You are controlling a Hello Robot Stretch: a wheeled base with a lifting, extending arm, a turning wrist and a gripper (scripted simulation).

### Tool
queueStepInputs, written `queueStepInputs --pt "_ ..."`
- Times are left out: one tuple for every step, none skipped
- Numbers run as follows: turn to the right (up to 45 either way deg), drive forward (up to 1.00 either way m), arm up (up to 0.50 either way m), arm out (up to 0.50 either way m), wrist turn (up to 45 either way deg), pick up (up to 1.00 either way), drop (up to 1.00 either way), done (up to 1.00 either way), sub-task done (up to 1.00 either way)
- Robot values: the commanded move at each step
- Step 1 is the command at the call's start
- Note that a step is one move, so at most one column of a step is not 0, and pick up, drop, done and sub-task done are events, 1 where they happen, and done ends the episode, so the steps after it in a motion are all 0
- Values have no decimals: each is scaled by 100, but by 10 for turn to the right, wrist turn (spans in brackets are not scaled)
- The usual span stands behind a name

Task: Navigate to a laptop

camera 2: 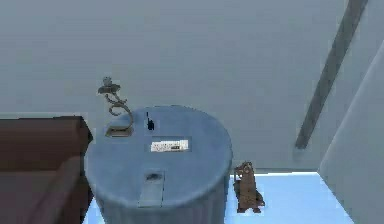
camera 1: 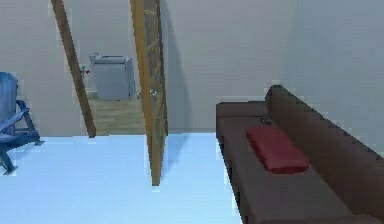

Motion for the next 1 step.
queueStepInputs --pt "0 60 0 0 0 0 0 0 0"
